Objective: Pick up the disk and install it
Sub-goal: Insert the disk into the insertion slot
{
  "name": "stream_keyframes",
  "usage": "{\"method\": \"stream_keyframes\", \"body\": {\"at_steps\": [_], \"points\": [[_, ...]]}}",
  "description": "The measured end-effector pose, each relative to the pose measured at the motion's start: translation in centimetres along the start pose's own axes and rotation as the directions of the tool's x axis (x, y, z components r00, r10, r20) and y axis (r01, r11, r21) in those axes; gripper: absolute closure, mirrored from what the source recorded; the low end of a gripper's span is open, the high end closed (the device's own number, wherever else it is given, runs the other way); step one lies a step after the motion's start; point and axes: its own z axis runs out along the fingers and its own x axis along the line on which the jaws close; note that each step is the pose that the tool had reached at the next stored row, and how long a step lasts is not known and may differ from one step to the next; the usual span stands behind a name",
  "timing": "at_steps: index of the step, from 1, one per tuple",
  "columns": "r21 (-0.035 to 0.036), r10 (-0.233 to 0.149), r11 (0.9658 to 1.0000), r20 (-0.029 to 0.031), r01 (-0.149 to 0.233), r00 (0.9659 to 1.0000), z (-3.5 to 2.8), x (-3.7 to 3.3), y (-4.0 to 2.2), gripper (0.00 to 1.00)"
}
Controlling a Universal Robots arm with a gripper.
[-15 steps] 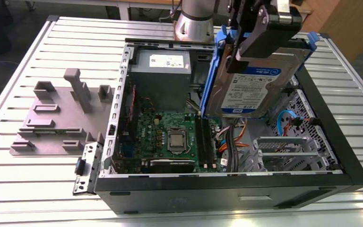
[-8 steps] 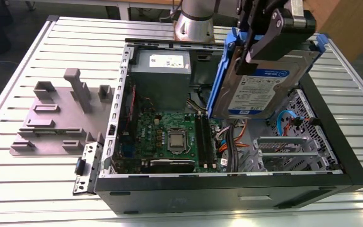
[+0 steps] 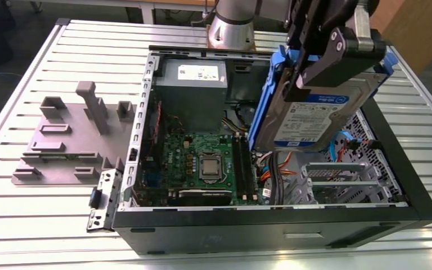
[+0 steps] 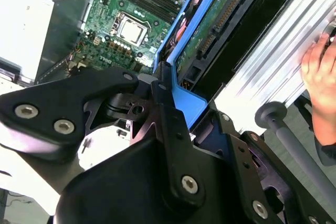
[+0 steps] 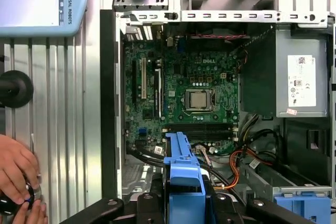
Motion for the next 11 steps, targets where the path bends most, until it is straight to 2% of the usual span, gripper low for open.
{"method": "stream_keyframes", "body": {"at_steps": [4, 11], "points": [[0.0, 0.001, 1.0, -0.0001, -0.001, 1.0, 0.08, 0.06, -0.55, 0.64], [-0.0001, 0.001, 1.0, -0.0001, -0.001, 1.0, 0.33, 0.14, -1.98, 0.64]]}}
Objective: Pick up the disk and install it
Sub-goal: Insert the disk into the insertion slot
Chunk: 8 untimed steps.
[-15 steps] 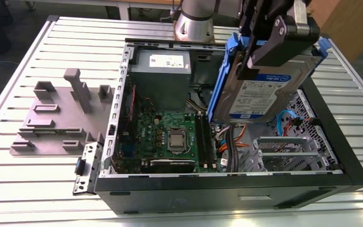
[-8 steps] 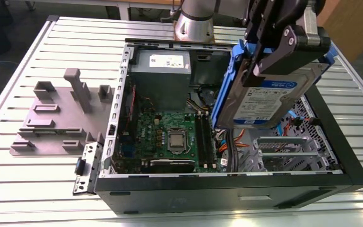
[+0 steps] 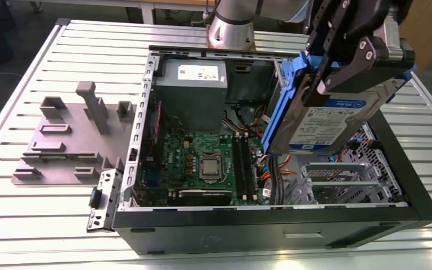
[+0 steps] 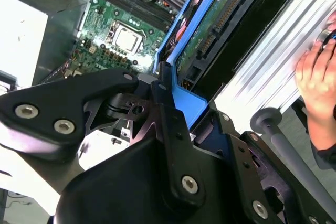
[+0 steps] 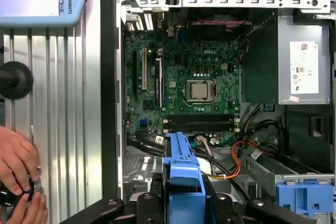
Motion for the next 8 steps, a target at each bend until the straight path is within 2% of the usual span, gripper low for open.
{"method": "stream_keyframes", "body": {"at_steps": [8], "points": [[0.0, 0.0, 1.0, 0.0001, 0.0, 1.0, 0.41, 0.42, -0.81, 0.64]]}}
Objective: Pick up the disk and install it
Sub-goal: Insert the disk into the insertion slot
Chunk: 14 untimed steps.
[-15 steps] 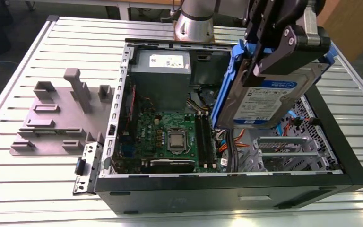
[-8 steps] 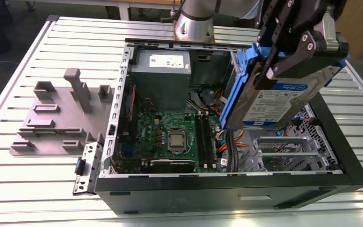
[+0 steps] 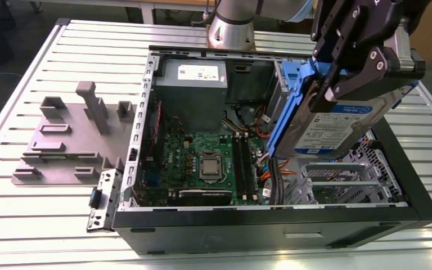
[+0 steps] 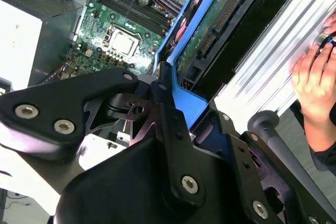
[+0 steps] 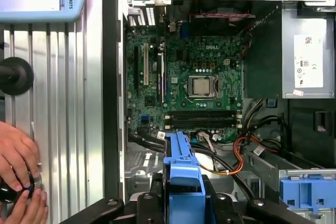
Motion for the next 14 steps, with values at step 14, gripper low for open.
{"method": "stream_keyframes", "body": {"at_steps": [14], "points": [[-0.002, 0.0, 1.0, -0.0001, 0.0, 1.0, 0.56, 0.57, -1.88, 0.64]]}}
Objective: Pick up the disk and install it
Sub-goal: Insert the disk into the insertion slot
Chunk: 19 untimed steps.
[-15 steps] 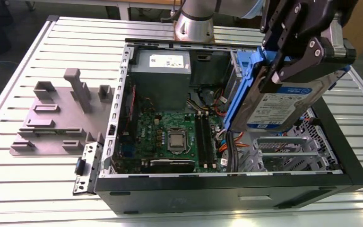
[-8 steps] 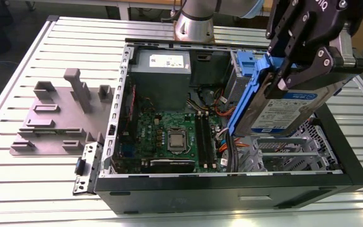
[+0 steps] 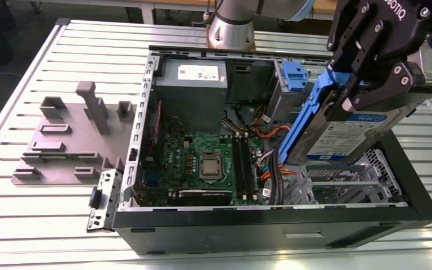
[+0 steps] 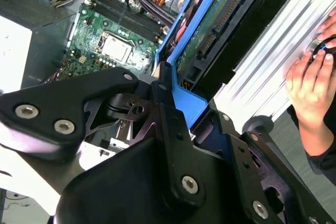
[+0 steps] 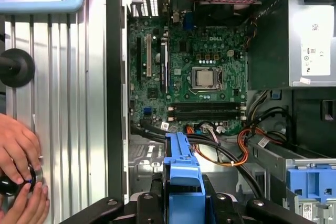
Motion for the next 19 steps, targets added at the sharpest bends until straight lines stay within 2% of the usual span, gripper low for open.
{"method": "stream_keyframes", "body": {"at_steps": [14, 19], "points": [[-0.0015, 0.0, 1.0, 0.0, 0.0, 1.0, 0.43, 0.21, -2.14, 0.64], [-0.0015, 0.0, 1.0, -0.0001, 0.0, 1.0, 0.64, 0.32, -2.67, 0.64]]}}
